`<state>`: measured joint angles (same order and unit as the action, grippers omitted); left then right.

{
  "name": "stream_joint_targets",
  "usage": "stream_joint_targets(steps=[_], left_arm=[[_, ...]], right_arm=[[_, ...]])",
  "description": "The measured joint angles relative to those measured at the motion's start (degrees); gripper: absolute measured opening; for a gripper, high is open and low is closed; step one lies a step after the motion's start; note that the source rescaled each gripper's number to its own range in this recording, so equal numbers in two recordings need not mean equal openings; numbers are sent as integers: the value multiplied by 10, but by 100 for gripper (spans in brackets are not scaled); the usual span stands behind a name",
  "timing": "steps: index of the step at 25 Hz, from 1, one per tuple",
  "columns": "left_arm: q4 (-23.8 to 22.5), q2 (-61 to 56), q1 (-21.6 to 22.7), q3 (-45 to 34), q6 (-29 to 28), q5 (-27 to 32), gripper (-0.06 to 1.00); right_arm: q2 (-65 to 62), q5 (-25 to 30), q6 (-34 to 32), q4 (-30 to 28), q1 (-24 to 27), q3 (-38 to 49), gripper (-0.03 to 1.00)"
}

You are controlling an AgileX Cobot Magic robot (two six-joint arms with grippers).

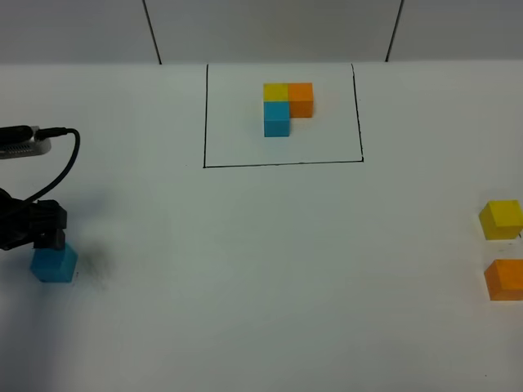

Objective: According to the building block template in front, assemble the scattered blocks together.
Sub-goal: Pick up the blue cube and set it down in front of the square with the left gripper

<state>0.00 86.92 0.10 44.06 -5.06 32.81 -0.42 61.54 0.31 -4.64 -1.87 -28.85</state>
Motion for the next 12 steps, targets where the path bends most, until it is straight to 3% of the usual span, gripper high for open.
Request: stream_joint_targets(steps=[12], left_arm=[[0,126,0,-1,13,-75,77]], right_arm=[[0,0,0,0,0,0,0]])
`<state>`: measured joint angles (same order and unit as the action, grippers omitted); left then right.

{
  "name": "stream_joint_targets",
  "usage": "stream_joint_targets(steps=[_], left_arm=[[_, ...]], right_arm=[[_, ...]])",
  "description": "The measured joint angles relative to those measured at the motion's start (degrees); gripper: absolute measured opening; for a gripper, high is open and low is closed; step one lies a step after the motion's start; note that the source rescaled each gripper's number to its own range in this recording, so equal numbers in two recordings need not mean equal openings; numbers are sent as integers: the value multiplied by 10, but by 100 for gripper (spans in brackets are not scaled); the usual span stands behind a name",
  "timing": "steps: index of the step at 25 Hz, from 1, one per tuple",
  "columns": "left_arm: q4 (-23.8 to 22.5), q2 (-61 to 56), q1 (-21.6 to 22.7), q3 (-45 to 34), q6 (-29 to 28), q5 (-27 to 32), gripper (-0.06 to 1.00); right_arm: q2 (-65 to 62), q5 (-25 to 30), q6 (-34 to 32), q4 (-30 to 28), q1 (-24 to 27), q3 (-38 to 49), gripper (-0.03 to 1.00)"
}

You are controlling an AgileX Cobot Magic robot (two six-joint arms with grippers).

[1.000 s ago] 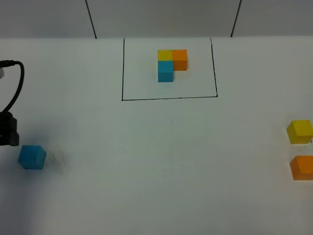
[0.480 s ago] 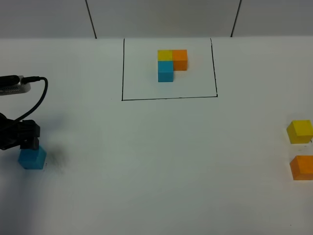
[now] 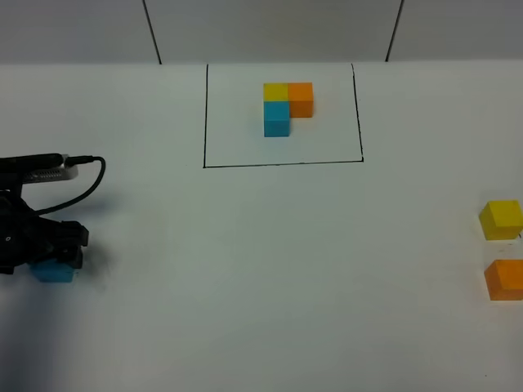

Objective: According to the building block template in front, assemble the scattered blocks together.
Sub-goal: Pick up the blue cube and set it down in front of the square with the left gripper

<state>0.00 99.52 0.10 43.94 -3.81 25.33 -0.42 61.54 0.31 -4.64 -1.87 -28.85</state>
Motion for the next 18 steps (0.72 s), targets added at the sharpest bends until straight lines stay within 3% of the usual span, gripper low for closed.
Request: stream_joint_targets(steps=[3,5,7,11,18], left_arm=[[0,15,0,0,1,-20,62],[0,18,0,0,1,-32,37],[-3,18,-3,4,9,-37,0],[0,8,-57,48,119,-2,2],[110,6,-264,165,462,77,2]], right_arm=[[0,0,-3,0,0,0,0],[0,0,0,0,0,0,0],[0,0,0,0,0,0,0],[0,0,0,0,0,0,0],[0,0,0,0,0,0,0]])
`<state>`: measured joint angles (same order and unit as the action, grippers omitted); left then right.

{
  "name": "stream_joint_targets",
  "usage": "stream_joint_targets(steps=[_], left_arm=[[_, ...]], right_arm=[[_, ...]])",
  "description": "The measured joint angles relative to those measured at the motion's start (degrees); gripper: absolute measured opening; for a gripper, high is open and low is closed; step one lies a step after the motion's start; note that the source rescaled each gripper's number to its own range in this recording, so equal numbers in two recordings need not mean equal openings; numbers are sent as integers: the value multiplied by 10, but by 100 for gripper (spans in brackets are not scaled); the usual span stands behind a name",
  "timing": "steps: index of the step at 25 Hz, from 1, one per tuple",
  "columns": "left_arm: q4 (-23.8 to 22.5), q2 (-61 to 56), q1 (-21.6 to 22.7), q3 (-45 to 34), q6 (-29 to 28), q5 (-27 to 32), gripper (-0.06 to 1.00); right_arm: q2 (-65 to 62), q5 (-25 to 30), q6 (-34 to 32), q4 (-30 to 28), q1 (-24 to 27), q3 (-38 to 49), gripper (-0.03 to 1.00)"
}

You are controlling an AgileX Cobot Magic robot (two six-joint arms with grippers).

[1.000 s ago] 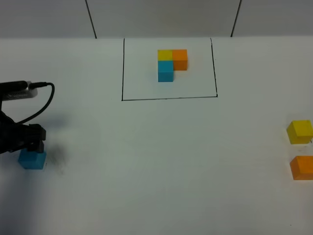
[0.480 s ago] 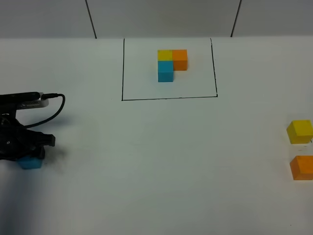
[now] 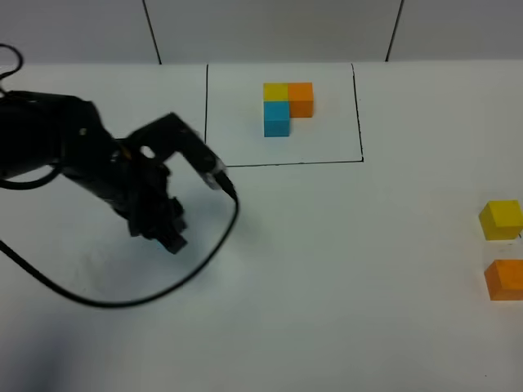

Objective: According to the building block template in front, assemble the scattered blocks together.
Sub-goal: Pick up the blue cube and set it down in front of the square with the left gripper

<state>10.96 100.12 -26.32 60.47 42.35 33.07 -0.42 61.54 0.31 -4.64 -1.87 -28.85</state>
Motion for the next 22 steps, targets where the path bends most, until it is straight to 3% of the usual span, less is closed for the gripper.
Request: stream_joint_targets(steps=[3,7,10,15,22], left_arm=[[36,1,-85,42,86,35,2],[35,19,-153,98,103,54,2],[-3,53,-192,140,100,89,2],[-62,116,-222,188,55,121,2],[-71,178,-222,194,39,113,2]], right_arm=[[0,0,0,0,0,0,0],[0,0,0,0,0,0,0],[0,0,0,0,0,0,0],[0,0,0,0,0,0,0],[0,0,0,0,0,0,0]])
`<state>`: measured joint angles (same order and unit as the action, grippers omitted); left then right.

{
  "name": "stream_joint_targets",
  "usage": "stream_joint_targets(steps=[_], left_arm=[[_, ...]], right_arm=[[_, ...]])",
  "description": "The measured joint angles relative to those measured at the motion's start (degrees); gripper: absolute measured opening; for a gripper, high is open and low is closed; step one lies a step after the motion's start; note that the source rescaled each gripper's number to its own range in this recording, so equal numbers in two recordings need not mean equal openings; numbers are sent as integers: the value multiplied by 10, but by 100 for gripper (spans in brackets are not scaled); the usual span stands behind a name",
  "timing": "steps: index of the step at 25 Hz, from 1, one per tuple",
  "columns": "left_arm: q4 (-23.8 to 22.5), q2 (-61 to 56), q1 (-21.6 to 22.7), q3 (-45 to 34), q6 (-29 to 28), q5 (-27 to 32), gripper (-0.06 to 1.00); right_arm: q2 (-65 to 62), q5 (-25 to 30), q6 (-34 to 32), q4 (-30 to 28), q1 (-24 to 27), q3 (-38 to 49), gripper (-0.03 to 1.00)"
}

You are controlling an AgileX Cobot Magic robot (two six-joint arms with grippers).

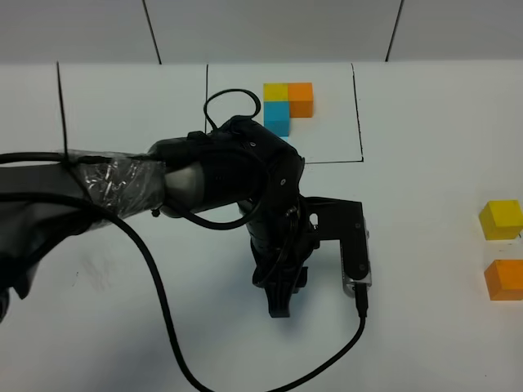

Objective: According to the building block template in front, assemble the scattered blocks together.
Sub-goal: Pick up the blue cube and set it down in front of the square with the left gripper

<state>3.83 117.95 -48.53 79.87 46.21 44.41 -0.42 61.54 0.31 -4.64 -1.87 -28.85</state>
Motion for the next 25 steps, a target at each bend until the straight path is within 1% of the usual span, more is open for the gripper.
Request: stream_joint_targets(steps=[5,13,14,15,16,18,19,20,21,22,24,25], left_arm=[[-1,27,0,0,0,-32,2],[-1,46,0,0,-1,-37,2],[-1,46,0,1,-1,-37,7],[-1,46,0,0,-1,-39,17],[-1,46,0,0,-1,-39,33],[-1,46,0,0,-1,-39,70],[-1,42,0,0,-1,-39,83],[-2,37,0,0,-1,-38,92],[-3,27,0,0,-2,-38,98],[-6,16,0,0,-2,-36,100],[-23,-22,0,0,-2,-34,100],[-38,-45,0,0,-2,-34,99]], right_arm=[[0,0,-3,0,0,0,0],[0,0,0,0,0,0,0],[0,0,0,0,0,0,0],[0,0,0,0,0,0,0],[0,0,0,0,0,0,0],[0,0,-3,0,0,0,0],[0,0,0,0,0,0,0],[0,0,0,0,0,0,0],[0,0,0,0,0,0,0],[0,0,0,0,0,0,0],[0,0,0,0,0,0,0],[0,0,0,0,0,0,0]])
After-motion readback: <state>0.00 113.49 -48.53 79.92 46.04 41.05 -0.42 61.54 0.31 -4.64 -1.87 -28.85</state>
